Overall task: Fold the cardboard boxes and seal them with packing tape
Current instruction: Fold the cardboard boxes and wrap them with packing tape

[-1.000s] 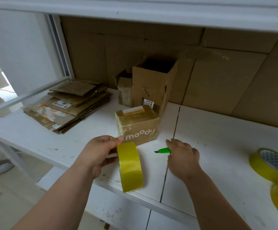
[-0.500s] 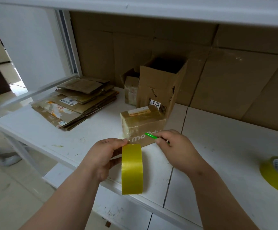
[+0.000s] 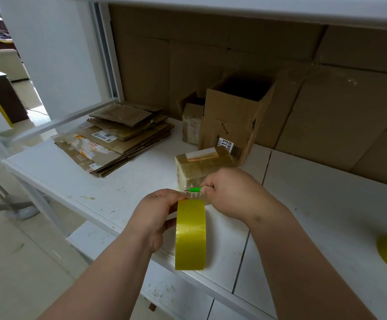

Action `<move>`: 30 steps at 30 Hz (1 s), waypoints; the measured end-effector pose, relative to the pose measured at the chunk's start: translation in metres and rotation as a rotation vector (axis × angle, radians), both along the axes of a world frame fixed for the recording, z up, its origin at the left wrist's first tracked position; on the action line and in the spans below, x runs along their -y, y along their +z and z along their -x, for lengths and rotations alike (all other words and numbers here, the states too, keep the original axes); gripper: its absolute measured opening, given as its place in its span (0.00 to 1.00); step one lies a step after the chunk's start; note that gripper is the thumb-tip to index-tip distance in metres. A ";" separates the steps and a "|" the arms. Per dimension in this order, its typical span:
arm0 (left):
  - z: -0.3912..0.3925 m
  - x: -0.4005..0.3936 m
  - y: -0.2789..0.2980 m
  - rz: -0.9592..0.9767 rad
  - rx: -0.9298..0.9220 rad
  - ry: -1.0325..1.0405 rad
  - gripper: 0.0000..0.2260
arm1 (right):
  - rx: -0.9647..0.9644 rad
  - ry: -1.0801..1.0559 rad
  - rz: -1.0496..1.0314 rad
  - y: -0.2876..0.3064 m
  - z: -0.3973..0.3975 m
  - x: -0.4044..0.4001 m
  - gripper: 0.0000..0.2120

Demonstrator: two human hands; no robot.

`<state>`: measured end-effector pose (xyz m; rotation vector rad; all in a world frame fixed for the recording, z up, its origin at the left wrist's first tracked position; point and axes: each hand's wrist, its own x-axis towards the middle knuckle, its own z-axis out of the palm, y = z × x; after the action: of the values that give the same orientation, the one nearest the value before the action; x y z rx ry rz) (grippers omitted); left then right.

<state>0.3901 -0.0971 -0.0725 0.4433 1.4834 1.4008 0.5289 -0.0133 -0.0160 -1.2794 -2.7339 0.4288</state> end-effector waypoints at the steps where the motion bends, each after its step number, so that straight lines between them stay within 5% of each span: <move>1: -0.001 -0.001 0.000 0.000 0.003 0.010 0.09 | 0.017 -0.002 -0.006 0.001 0.003 0.000 0.12; 14: -0.006 -0.001 0.009 0.076 0.045 0.103 0.03 | 0.179 0.034 -0.025 0.016 0.010 -0.012 0.11; 23: -0.009 -0.003 0.012 0.053 0.108 0.033 0.15 | 0.221 0.054 0.032 0.011 0.005 -0.015 0.11; 28: -0.008 -0.001 0.011 0.014 0.059 0.018 0.02 | 0.226 0.057 -0.041 0.008 0.012 -0.017 0.09; 30: -0.006 0.000 0.011 0.005 0.079 0.020 0.06 | 0.222 0.058 -0.036 0.006 0.009 -0.018 0.10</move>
<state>0.3965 -0.0976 -0.0618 0.3674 1.4305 1.4142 0.5196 0.0048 -0.0099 -1.3149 -2.9513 0.2546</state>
